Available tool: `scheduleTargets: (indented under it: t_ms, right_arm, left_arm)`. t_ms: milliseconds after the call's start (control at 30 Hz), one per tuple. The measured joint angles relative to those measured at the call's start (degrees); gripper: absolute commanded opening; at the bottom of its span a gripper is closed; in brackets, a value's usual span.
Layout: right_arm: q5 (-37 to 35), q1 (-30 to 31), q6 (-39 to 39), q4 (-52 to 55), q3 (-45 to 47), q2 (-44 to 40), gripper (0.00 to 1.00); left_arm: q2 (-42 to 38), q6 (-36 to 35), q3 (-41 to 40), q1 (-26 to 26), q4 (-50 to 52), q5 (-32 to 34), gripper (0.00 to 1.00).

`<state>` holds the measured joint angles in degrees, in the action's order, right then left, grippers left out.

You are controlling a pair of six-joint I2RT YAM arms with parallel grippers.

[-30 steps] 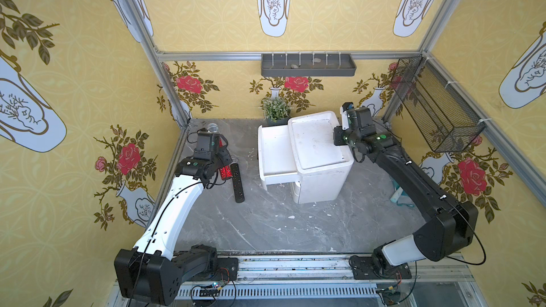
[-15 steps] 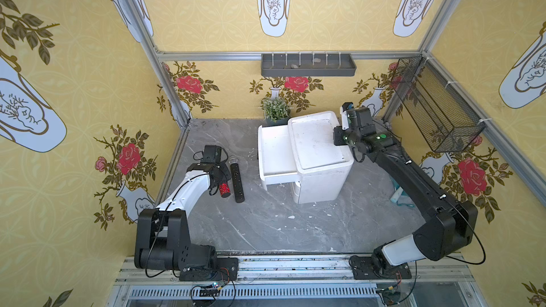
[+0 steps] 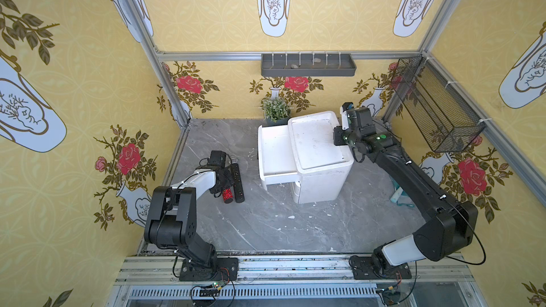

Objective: Take the microphone out of the drawer
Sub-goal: Place the microphone at the center of the board.

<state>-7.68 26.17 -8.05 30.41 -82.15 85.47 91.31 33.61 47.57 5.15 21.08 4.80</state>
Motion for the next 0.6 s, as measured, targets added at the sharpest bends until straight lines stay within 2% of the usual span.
scheduleTargets:
  t_ms: [300,600]
  right_arm:
    - [-0.2,0.0,0.0,-0.1,-0.3,0.4,0.27]
    - [-0.3,0.1,-0.3,-0.3,0.0,0.2,0.27]
  left_arm:
    - [0.0,-0.1,-1.4,0.0,-2.2,0.6,0.41]
    - [-0.2,0.0,-1.4,0.0,-1.7,-0.1,0.6]
